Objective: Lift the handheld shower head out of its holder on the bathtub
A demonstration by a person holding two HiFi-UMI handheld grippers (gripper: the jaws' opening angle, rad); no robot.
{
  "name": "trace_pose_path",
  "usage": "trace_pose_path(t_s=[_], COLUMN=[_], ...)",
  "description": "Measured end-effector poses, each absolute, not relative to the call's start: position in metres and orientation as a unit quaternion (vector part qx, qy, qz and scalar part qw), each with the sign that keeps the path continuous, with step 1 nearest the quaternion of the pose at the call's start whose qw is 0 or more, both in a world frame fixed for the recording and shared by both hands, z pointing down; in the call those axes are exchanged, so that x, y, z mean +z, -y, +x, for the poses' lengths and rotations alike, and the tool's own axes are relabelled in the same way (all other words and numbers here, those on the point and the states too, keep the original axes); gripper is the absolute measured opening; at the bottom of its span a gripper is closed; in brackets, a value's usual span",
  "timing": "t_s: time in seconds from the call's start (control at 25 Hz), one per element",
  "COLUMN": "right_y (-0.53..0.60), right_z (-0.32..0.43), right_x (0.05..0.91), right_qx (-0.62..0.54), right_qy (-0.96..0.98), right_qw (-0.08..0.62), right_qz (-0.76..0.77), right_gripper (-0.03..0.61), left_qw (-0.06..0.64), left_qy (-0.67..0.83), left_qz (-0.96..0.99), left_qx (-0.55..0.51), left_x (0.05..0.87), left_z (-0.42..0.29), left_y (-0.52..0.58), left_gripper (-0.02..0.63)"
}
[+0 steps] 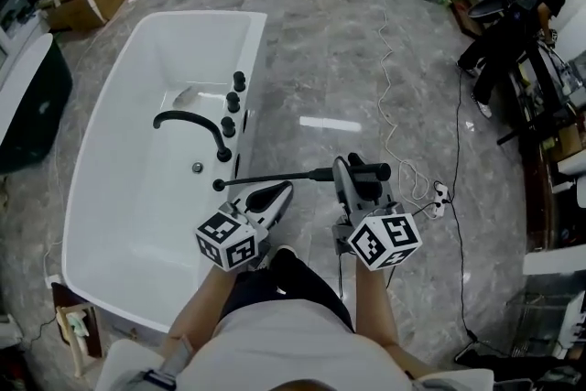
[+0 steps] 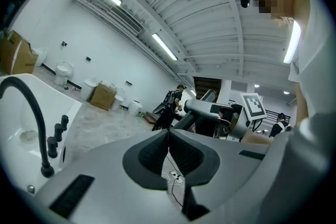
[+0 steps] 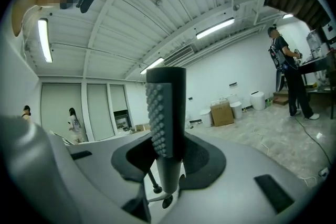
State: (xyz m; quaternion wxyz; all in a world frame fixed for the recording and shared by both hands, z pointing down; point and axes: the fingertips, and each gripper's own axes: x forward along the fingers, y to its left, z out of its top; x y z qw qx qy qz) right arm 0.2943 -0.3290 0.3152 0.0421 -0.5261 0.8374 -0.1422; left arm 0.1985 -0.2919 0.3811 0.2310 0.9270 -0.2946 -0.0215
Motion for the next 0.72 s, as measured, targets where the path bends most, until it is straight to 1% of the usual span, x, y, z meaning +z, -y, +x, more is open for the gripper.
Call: trace_pose_path(t_s=[0.32,0.72], right_y=[0.311,0.312], right_z=[0.347,0.343], right_x=[0.321,0.328], right_qx=[-0.137,-0.126], right_qy=[-0.804,-0.806], right_qw=[0.046,0.03], right_qz=[-0.577,-0.578], right_gripper=[0.129,0.129], left_qw=[0.227,0.226], left_qy=[0.238,0.23], left_qz=[0.944,0.946], left_qx=[-0.009,-0.005], left_x=[0.384,0.389], left_z=[0.242,0.247], left_y=[0.288,0.29], left_gripper=[0.012,0.012])
